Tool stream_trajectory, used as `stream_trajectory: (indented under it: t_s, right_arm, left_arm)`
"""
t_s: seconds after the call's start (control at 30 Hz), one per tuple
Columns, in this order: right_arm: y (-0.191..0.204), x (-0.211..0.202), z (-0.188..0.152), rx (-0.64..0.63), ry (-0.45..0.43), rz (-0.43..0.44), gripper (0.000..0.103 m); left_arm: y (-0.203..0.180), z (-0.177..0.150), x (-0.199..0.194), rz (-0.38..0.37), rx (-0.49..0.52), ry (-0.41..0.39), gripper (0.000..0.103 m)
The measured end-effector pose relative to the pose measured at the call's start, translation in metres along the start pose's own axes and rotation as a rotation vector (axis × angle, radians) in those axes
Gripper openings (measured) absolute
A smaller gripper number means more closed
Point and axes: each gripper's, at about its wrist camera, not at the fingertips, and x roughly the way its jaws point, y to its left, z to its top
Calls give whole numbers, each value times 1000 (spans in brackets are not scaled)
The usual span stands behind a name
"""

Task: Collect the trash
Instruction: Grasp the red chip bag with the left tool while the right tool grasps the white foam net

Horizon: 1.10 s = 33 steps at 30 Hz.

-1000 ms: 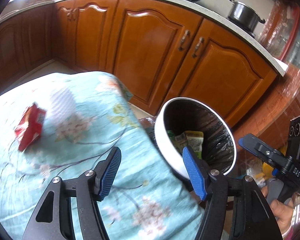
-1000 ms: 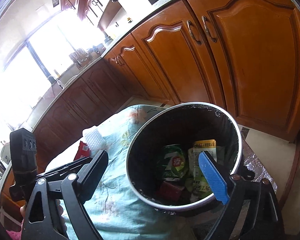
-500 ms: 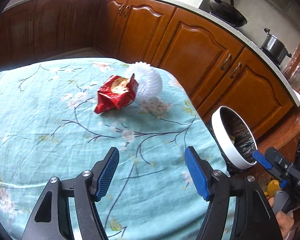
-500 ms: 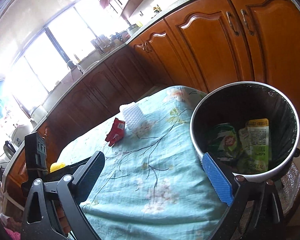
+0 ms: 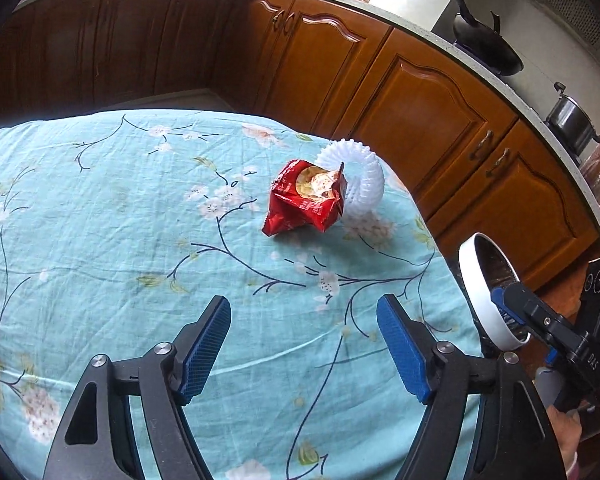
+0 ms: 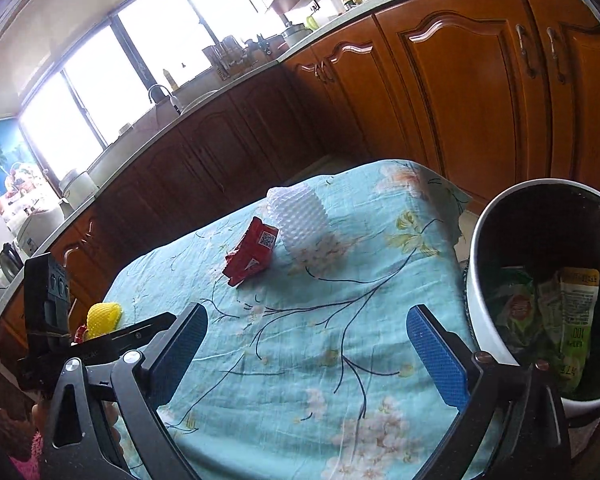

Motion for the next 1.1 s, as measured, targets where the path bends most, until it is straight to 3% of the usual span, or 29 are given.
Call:
stream_trajectory:
  t_s: [0.3,0.37,0.53,0.77,0.87,0.97,1.0,1.03,1.1]
  right_arm:
    - [-14,43,26,83,57,56,99]
    - [-14,51,32,79,47,50,95]
    - [-16,83,50,107,79,79,74]
    - [-17,127,66,128,131,115,68]
    - [-15,143,69,136,159,138,55]
    - [-12,149,69,124,168,142,34]
    - [-11,147,69,116,162,143,26]
    - [-10,144,69,110,157,145,21]
    - [-9,137,66,96,144,134,17]
  left_arm:
    - [17,41,23,-35,-48,-13,75]
    - [18,50,33,-23,-45,-8,74]
    - [24,70,66,-19,-36,9,74]
    - [25,89,112,-15,-5,71,74]
    - [22,92,128,-21,9,94,73]
    - [17,92,143,-9,31,118,46]
    - [15,91,147,-14,40,122,31]
    - [13,90,148,-14,50,123,22]
    - [9,88,149,2,74,111,17]
